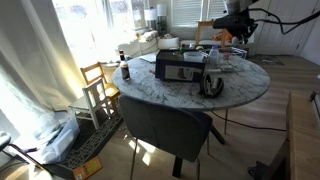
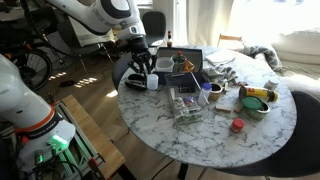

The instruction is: Pick up the clear measuring cup on the left of the table and move it to the right near the crisper drawer

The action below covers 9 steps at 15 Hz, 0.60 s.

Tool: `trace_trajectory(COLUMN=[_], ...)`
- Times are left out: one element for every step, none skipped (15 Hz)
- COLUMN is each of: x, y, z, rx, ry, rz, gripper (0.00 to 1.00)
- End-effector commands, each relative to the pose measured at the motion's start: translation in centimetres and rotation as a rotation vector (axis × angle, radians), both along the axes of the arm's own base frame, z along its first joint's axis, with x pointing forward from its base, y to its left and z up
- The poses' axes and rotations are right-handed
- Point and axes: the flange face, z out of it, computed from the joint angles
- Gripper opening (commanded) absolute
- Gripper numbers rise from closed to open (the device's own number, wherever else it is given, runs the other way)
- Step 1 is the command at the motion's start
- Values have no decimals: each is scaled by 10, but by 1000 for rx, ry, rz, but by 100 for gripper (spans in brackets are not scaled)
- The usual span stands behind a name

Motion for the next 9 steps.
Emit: trace_trajectory(x=[-46, -50, -52, -53, -52, -50, -46, -42, -40], y=[-2, -4, -7, -8, -10, -12, -15, -16, -17], z=[-24, -32, -41, -49, -57, -64, -70, -78, -85], rx=[37, 46, 57, 72, 81, 90, 84, 94, 101], ry=[-43, -65, -94, -125, -149, -177, -196, -205, -215], rz=[-94, -89, -85, -72, -57, -38, -13, 2, 19], gripper=[5, 5, 5, 5, 5, 5, 5, 5, 5])
